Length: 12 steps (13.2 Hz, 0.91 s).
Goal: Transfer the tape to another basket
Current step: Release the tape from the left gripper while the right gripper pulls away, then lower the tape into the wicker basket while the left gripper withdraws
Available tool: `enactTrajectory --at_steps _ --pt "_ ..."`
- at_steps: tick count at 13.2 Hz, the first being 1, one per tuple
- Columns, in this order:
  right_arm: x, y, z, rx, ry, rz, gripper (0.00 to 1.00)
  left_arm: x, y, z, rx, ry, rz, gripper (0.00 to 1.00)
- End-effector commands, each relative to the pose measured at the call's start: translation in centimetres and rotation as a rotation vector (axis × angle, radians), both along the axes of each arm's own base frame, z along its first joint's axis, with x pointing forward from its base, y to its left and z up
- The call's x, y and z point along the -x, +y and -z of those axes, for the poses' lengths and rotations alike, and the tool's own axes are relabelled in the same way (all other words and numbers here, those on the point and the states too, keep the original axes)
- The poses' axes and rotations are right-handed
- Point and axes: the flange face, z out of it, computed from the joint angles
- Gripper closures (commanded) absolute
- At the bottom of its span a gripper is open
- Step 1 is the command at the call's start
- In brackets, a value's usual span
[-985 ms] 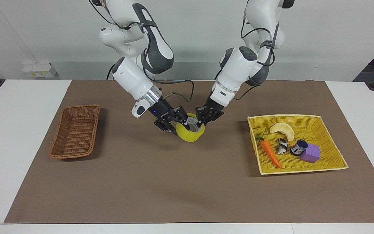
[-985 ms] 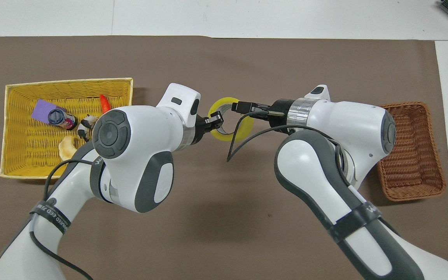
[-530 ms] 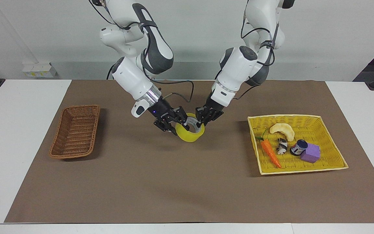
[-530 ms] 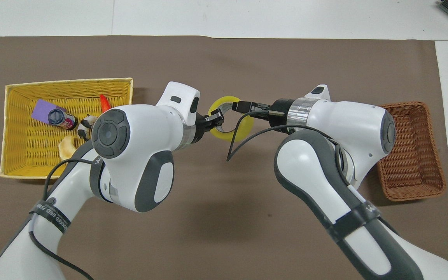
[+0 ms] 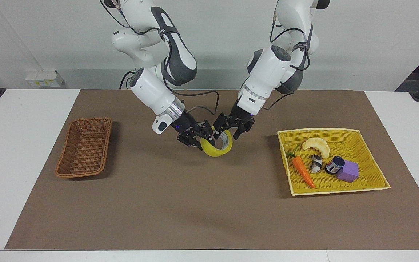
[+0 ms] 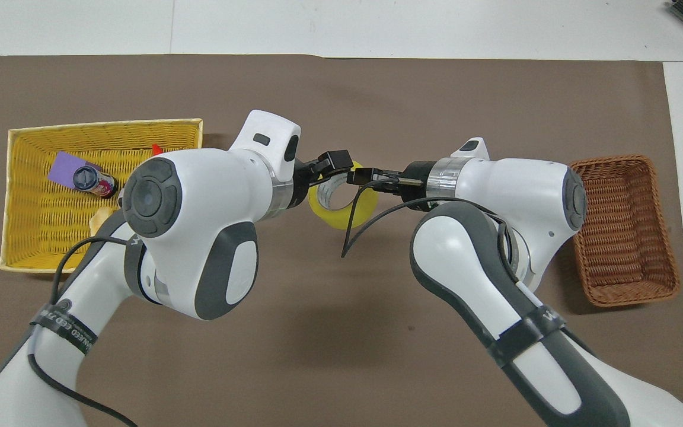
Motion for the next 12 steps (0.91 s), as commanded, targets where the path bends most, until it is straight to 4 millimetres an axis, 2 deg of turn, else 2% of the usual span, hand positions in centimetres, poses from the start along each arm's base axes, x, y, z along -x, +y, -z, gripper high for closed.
enactTrajectory --at_steps 1,4,6,8,10,12 --pt "-0.1 -1.7 0.1 0.029 0.047 -0.024 1.00 -1.5 5.9 -1.9 -0.085 -0.020 0.114 0.00" --pt "-0.7 -4.9 0.5 0.078 0.086 -0.049 1.00 -2.6 11.6 -2.9 -0.197 -0.061 0.253 0.00" --pt "-1.3 -7.9 0.3 0.105 0.108 -0.050 1.00 -3.5 15.1 -2.8 -0.304 -0.083 0.328 0.00" --pt "-1.9 -11.1 -0.1 0.132 0.125 -0.043 1.00 -3.7 18.4 -3.7 -0.389 -0.099 0.424 0.00" --pt "-2.2 -14.2 -0.8 0.164 0.159 -0.057 1.00 -3.4 21.9 -5.6 -0.411 -0.114 0.479 0.00" --pt "-2.5 -17.2 -2.1 0.216 0.199 -0.091 1.00 -3.2 24.2 -7.9 -0.443 -0.107 0.497 0.00"
